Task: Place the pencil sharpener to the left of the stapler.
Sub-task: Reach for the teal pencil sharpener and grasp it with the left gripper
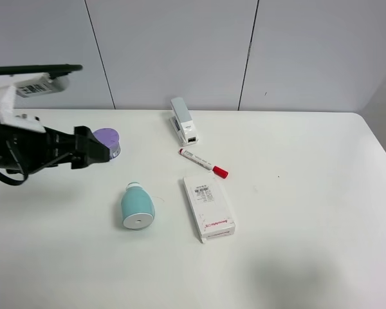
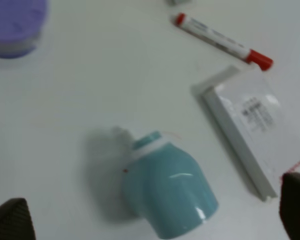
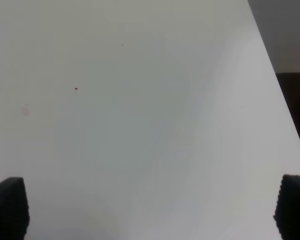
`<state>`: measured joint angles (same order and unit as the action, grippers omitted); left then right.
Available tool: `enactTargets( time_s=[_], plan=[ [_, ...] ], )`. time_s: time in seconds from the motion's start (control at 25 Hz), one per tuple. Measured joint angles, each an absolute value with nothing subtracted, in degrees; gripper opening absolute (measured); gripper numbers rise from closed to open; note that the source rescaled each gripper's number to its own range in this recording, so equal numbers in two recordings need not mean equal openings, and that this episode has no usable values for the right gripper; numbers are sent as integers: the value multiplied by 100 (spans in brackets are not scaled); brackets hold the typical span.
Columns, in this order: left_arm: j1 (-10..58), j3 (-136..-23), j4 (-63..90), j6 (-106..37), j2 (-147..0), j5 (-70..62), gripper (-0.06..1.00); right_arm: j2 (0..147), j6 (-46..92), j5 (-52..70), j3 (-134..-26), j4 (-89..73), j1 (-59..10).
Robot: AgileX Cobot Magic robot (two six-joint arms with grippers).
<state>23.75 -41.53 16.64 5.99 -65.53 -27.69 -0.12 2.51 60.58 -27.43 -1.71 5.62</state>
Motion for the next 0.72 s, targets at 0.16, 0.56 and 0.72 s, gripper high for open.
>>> enactTargets(
  time_s=[0.16, 0.56, 0.72],
  plan=[
    [2879, -4153, 1729, 650, -7029, -2473, 100, -12, 251, 6058, -2743, -171, 562],
    [2749, -4153, 1612, 677, -7385, -2354, 100, -12, 251, 6058, -2743, -171, 562],
    [2756, -4267, 1625, 818, -7739, -2852, 100, -12, 251, 6058, -2743, -171, 562]
  ],
)
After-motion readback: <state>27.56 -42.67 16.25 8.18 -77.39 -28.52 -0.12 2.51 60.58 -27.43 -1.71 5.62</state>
